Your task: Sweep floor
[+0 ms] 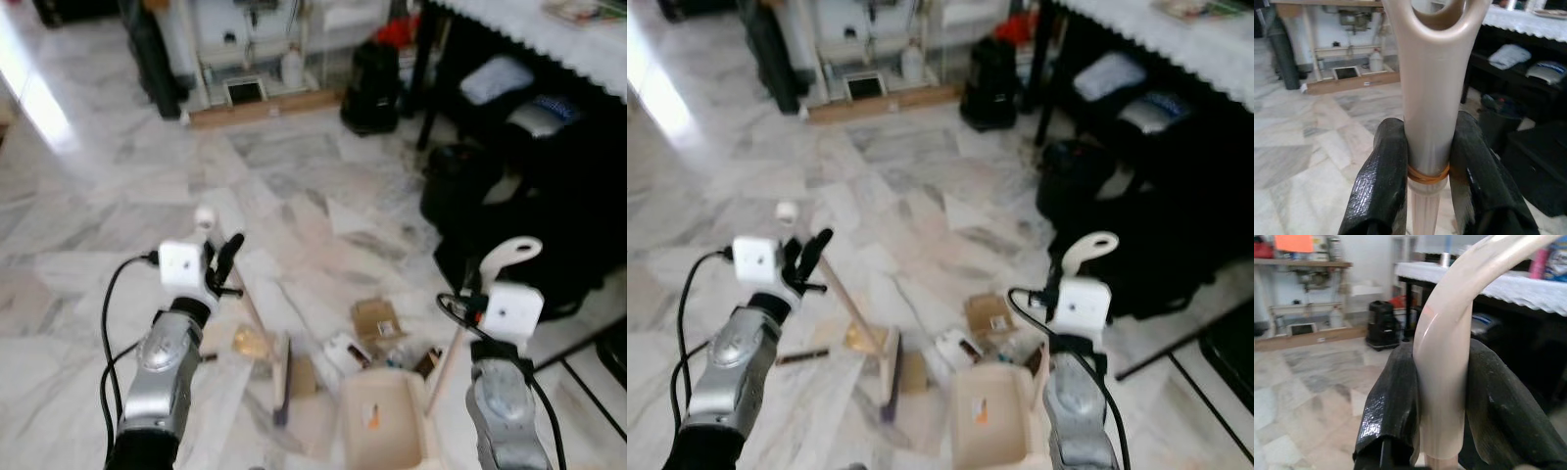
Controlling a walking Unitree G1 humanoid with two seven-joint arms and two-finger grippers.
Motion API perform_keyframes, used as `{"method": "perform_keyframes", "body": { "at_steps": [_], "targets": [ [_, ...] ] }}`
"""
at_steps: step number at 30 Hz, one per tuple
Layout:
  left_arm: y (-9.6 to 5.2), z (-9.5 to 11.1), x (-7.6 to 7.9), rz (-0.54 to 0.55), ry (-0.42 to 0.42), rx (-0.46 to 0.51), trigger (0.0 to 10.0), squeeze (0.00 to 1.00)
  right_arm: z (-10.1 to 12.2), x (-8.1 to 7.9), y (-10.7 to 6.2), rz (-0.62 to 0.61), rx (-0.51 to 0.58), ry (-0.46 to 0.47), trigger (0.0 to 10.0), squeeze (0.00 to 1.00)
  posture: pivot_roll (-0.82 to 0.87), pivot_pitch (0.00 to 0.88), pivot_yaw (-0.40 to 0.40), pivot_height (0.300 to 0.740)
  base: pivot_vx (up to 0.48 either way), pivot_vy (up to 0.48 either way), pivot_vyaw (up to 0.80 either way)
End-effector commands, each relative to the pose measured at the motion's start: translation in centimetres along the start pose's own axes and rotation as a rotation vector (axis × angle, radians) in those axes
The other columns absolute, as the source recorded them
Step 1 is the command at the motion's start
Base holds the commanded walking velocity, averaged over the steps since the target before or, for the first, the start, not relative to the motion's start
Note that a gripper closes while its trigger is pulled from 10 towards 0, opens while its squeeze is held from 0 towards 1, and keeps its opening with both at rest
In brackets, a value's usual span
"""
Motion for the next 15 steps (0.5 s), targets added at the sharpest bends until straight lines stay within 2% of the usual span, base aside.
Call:
{"method": "perform_keyframes", "body": {
  "at_steps": [1, 11, 15],
  "targets": [
    [0.47, 1.28, 0.41, -0.015, 0.011, 0.049, 10.0, 0.0, 0.6, 0.33, 0.08, -0.015, 0.028, 0.016, 10.0, 0.0, -0.04, 0.076, 0.044, 0.74, 0.0, 0.0, 0.0],
    [0.69, 1.41, 0.51, -0.014, 0.012, 0.056, 10.0, 0.0, 0.68, 0.02, 0.04, -0.008, 0.031, 0.015, 10.0, 0.0, -0.04, 0.076, 0.044, 0.74, 0.0, 0.0, 0.0],
    [1.2, 1.09, 0.31, -0.003, 0.017, 0.052, 10.0, 0.0, 0.67, -0.2, -0.09, -0.003, 0.03, 0.017, 10.0, 0.0, -0.04, 0.077, 0.049, 0.74, 0.0, 0.0, 0.0]
  ]
}}
Point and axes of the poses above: a point about 5 cm out from each wrist's last joint towards the gripper, its own y axis pointing out of the wrist towards the gripper, its own z axis along the axis of the wrist's last joint, x = y × z, the point moved 5 cm from there along y, pointing out of the wrist towards the gripper, and after that the axes turned 1 degree about -y, right-handed, at the moved point
